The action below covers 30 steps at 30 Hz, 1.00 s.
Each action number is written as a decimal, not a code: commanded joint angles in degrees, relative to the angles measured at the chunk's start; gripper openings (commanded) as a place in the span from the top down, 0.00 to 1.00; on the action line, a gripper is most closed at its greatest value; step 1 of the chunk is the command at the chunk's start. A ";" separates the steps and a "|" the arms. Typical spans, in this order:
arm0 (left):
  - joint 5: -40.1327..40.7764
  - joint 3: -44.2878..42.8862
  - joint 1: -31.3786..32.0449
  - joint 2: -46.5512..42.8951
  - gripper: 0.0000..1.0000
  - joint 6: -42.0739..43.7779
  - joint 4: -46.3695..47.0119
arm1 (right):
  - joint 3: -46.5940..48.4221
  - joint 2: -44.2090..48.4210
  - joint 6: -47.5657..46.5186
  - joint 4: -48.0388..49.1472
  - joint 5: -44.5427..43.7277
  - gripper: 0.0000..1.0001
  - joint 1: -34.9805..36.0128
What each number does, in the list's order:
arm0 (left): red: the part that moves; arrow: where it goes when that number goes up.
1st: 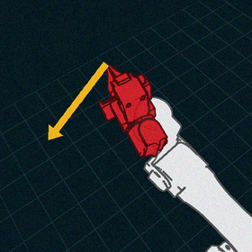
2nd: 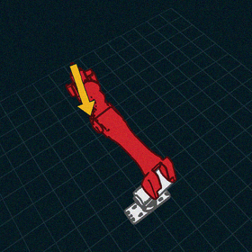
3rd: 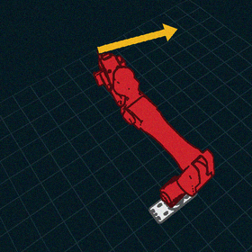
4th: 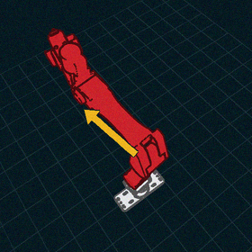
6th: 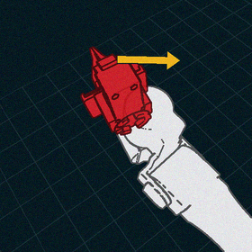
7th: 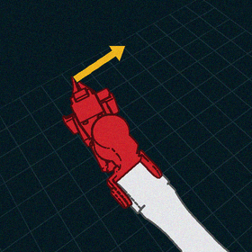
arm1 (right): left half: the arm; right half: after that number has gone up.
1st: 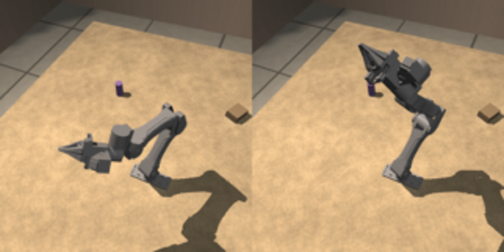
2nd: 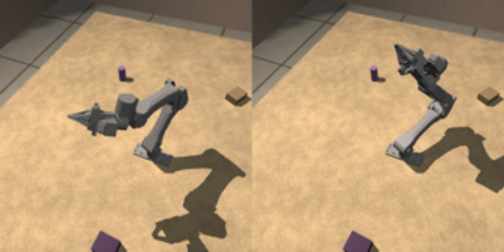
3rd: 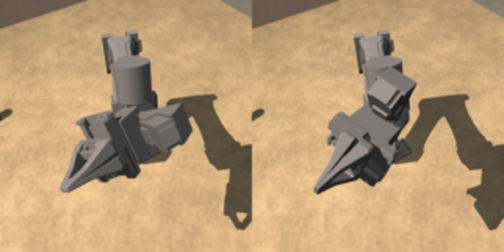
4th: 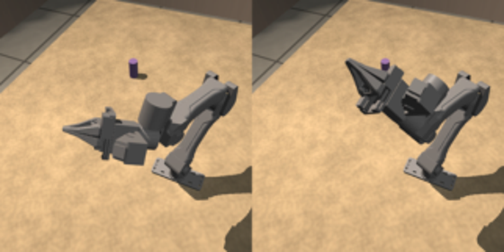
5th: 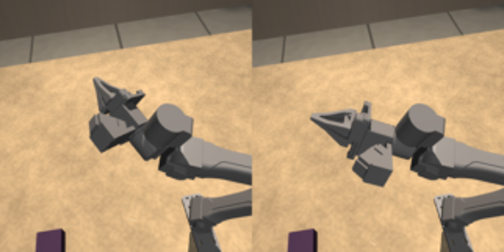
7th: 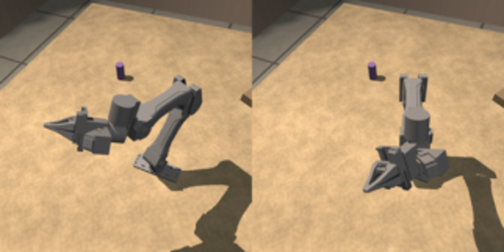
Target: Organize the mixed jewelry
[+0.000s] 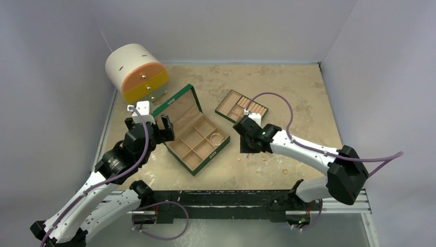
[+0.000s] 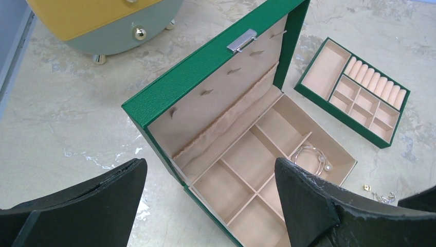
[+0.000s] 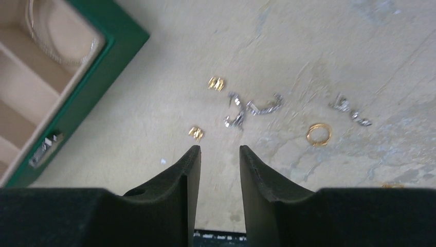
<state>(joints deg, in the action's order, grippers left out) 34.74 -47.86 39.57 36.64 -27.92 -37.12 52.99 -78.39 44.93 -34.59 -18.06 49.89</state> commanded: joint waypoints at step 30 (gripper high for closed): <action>0.25 -0.66 0.24 -0.66 0.05 -0.11 1.70 | 25.50 -23.65 8.80 3.75 -9.19 0.66 -17.71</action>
<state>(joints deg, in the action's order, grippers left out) 34.74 -47.86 39.57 36.36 -27.90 -37.10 75.29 -101.51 49.65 -31.16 -24.99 32.75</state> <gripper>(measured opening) 0.948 0.346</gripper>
